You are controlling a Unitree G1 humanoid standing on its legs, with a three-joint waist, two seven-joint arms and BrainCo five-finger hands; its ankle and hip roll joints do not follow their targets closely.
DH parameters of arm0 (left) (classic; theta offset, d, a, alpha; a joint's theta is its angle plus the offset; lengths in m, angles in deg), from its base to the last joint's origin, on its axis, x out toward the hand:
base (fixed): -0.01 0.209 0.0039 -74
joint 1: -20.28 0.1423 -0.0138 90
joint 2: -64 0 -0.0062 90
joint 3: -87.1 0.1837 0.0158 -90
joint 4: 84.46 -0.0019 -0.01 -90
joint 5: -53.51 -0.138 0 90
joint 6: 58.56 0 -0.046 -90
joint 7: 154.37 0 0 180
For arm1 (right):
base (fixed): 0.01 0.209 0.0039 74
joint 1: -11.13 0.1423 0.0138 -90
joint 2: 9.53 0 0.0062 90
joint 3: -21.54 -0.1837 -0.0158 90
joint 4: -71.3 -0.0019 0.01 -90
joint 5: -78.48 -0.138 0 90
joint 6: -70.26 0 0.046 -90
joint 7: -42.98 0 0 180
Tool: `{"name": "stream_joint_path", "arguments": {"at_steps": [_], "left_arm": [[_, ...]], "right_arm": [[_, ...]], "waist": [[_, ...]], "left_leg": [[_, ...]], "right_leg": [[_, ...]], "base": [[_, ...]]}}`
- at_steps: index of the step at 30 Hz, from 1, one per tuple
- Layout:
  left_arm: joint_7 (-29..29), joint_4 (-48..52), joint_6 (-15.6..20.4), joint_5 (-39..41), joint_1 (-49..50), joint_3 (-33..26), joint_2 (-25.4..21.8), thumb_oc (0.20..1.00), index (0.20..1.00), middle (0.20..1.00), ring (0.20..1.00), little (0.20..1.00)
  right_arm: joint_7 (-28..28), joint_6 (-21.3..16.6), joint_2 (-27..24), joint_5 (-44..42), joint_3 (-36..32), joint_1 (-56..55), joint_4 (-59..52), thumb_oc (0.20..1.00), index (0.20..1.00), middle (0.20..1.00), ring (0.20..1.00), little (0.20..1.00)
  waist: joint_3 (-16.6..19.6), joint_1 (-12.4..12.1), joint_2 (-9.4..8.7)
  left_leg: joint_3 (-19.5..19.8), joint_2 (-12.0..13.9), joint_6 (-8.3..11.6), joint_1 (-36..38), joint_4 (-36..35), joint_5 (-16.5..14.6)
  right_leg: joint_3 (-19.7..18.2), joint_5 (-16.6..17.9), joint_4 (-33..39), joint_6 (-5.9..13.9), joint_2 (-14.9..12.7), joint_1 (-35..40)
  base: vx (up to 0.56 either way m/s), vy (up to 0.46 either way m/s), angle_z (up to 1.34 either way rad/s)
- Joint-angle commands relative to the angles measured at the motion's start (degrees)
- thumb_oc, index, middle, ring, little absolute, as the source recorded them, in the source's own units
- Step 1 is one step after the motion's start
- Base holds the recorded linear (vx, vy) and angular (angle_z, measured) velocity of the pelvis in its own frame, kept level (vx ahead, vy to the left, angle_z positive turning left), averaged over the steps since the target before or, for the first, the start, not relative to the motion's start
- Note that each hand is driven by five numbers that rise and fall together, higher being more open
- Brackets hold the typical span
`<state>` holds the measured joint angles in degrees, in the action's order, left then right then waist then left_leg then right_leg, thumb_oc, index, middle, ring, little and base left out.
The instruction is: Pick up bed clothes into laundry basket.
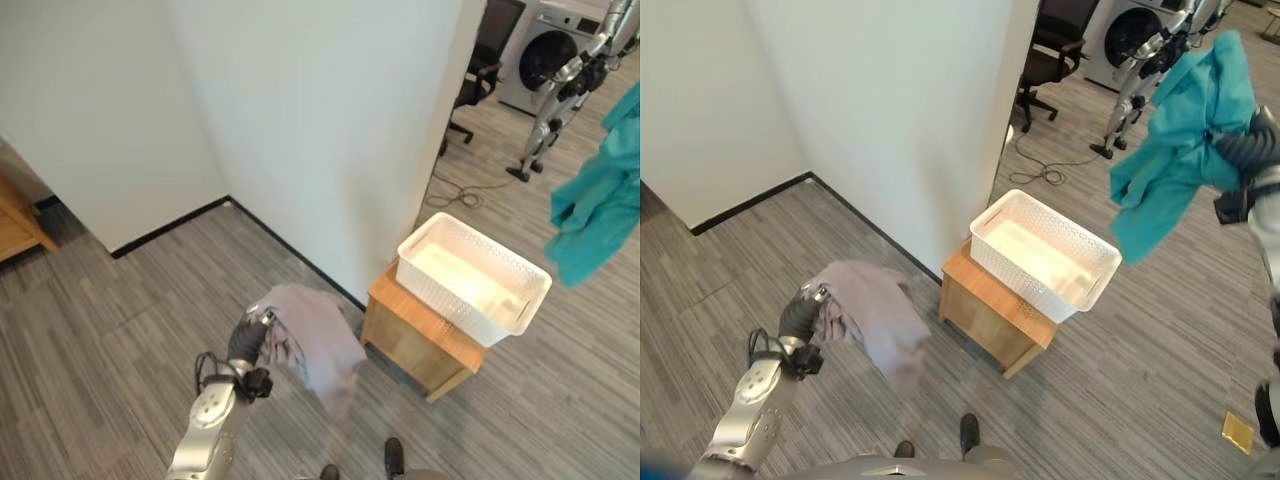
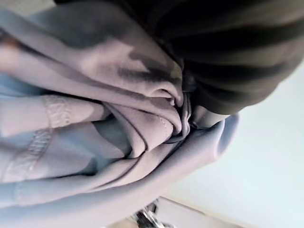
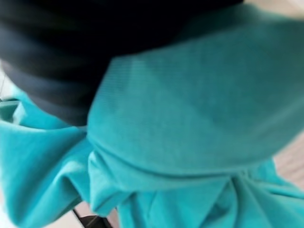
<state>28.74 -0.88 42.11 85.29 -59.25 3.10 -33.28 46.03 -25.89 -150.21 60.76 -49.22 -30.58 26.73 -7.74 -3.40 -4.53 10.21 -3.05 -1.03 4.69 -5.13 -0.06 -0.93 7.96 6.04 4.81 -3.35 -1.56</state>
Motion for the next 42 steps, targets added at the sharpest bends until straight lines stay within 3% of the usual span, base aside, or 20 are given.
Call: {"name": "stream_joint_path", "arguments": {"at_steps": [1,2,7,13,19,21,22,30,35,39,42], "left_arm": [[0.9,6.2,3.6,4.5,-1.5,-1.7,-5.0,0.200,0.200,0.200,0.200,0.200],[0.5,6.4,3.9,5.2,-1.5,-2.0,-6.0,0.200,0.200,0.200,0.200,0.200],[-0.7,7.4,4.1,5.6,-1.8,-2.2,-6.6,0.200,0.200,0.200,0.200,0.200],[-2.5,8.5,4.2,5.0,-3.6,-1.3,-6.0,0.200,0.200,0.200,0.200,0.200],[-3.5,9.1,4.2,4.5,-5.3,0.1,-5.1,0.200,0.200,0.200,0.200,0.200],[-3.9,8.9,4.0,4.1,-6.9,0.6,-4.4,0.200,0.200,0.200,0.200,0.200],[-3.9,8.8,4.0,4.1,-7.0,0.6,-4.4,0.200,0.200,0.200,0.200,0.200],[-5.1,7.6,4.0,3.6,-9.5,-0.5,-4.0,0.200,0.200,0.200,0.200,0.200],[-5.8,6.4,4.4,3.7,-10.6,-1.2,-4.3,0.200,0.200,0.200,0.200,0.200],[-6.3,5.5,5.0,3.6,-11.3,-2.9,-4.6,0.200,0.200,0.200,0.200,0.200],[-6.3,4.7,5.4,3.2,-12.5,-4.2,-5.2,0.200,0.200,0.200,0.200,0.200]], "right_arm": [[1.5,-0.7,-4.3,2.2,9.5,16.6,5.6,0.200,0.200,0.200,0.200,0.200],[2.3,0.1,-2.6,3.5,14.4,23.6,10.5,0.200,0.200,0.200,0.200,0.200],[3.3,0.9,0.7,2.7,18.0,29.7,17.5,0.200,0.200,0.200,0.200,0.200],[3.9,1.8,5.3,2.8,17.6,30.0,24.3,0.200,0.200,0.200,0.200,0.200],[3.5,2.3,7.8,4.1,16.5,27.3,27.5,0.200,0.200,0.200,0.200,0.200],[1.1,3.2,9.1,5.8,16.8,24.8,29.6,0.200,0.200,0.200,0.200,0.200],[1.0,3.2,9.1,5.8,16.8,24.8,29.7,1.000,1.000,1.000,1.000,1.000],[-0.2,4.8,10.0,8.8,18.0,24.1,31.3,1.000,1.000,1.000,1.000,1.000],[0.2,4.5,9.6,7.4,19.1,25.3,26.4,1.000,1.000,1.000,1.000,1.000],[1.2,3.3,6.7,6.3,17.1,21.7,11.0,1.000,1.000,1.000,1.000,1.000],[1.6,2.4,4.6,6.3,10.3,12.4,-3.5,1.000,1.000,1.000,1.000,1.000]], "waist": [[-0.8,-2.6,0.49],[-2.7,-3.5,1.16],[-6.3,-4.7,3.05],[-10.0,-5.5,5.52],[-12.2,-6.3,6.54],[-13.5,-6.5,6.91],[-13.5,-6.5,6.91],[-13.9,-6.1,6.72],[-12.9,-4.6,5.53],[-11.7,-2.8,4.75],[-10.5,-1.2,4.72]], "left_leg": [[-1.5,4.6,3.62,-5.7,0.4,2.7],[-1.0,4.5,3.70,-7.9,0.7,3.1],[-0.4,3.9,3.54,-11.9,1.1,4.1],[-1.1,3.2,3.55,-15.8,1.3,5.1],[-1.3,2.9,3.50,-18.3,1.3,5.7],[-1.4,2.8,3.56,-19.6,1.5,6.0],[-1.4,2.8,3.56,-19.6,1.5,6.0],[-1.7,2.6,3.42,-19.8,1.5,5.6],[-2.6,2.7,3.38,-17.8,1.2,4.8],[-3.5,2.9,3.37,-15.8,0.9,4.1],[-4.1,3.0,3.42,-13.9,0.7,3.5]], "right_leg": [[2.4,-5.9,-1.5,1.74,-1.1,1.8],[2.3,-5.5,-1.7,1.51,-1.1,-0.2],[2.3,-4.6,-1.7,1.25,-1.3,-3.8],[1.3,-3.5,-1.5,1.11,-1.5,-8.1],[0.9,-2.9,-1.3,1.23,-1.5,-10.6],[0.7,-2.6,-1.4,1.22,-1.5,-11.8],[0.7,-2.6,-1.4,1.22,-1.5,-11.8],[-0.3,-2.7,-1.2,1.29,-1.4,-12.2],[-1.4,-3.1,-1.3,1.26,-1.2,-11.0],[-2.0,-3.5,-1.5,1.25,-1.1,-9.8],[-2.2,-4.1,-1.7,1.22,-1.2,-8.4]], "base": [[-0.10,-0.007,0.17],[-0.12,-0.007,0.16],[-0.08,0.010,0.09],[-0.06,0.040,0.00],[-0.05,0.017,-0.09],[-0.03,-0.008,-0.02],[0.00,0.000,0.00],[0.01,0.014,-0.04],[0.01,0.018,-0.11],[0.02,0.012,-0.08],[0.05,0.016,-0.14]]}}
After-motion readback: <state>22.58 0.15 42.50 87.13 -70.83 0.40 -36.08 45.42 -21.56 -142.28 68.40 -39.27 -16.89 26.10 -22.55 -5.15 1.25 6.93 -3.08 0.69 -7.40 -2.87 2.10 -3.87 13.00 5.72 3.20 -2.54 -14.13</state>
